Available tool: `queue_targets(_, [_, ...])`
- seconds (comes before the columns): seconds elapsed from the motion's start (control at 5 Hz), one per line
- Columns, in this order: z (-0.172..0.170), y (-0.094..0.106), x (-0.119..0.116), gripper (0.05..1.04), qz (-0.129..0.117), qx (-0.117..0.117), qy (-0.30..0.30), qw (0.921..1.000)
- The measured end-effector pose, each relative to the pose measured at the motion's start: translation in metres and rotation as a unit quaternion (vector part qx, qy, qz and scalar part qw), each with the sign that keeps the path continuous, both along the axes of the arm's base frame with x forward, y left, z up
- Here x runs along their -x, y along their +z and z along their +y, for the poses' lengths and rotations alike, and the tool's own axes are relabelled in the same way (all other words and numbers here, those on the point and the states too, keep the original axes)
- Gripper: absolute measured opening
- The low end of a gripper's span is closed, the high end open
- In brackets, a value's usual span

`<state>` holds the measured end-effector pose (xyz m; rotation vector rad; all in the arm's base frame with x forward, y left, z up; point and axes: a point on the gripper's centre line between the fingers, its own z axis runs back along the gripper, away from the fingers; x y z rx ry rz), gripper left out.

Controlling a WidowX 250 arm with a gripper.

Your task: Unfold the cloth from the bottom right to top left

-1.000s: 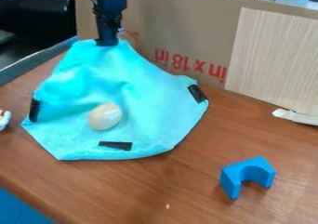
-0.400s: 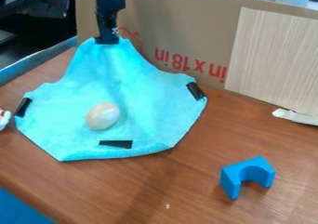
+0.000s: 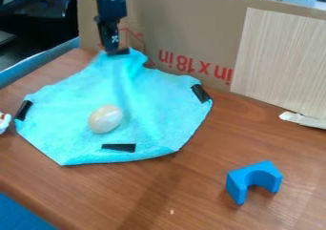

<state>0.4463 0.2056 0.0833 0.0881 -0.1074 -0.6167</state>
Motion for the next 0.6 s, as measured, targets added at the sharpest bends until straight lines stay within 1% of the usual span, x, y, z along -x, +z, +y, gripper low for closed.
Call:
queue_targets(0.2, [-0.003,-0.007,0.004,0.757,-0.004,0.019,0.000,0.9998])
queue_targets(0.4, [-0.013,0.007,0.007,0.982,-0.039,0.029,-0.007,0.9988])
queue_targets(0.6, [-0.020,0.031,0.021,0.999,-0.086,0.039,-0.006,0.9955])
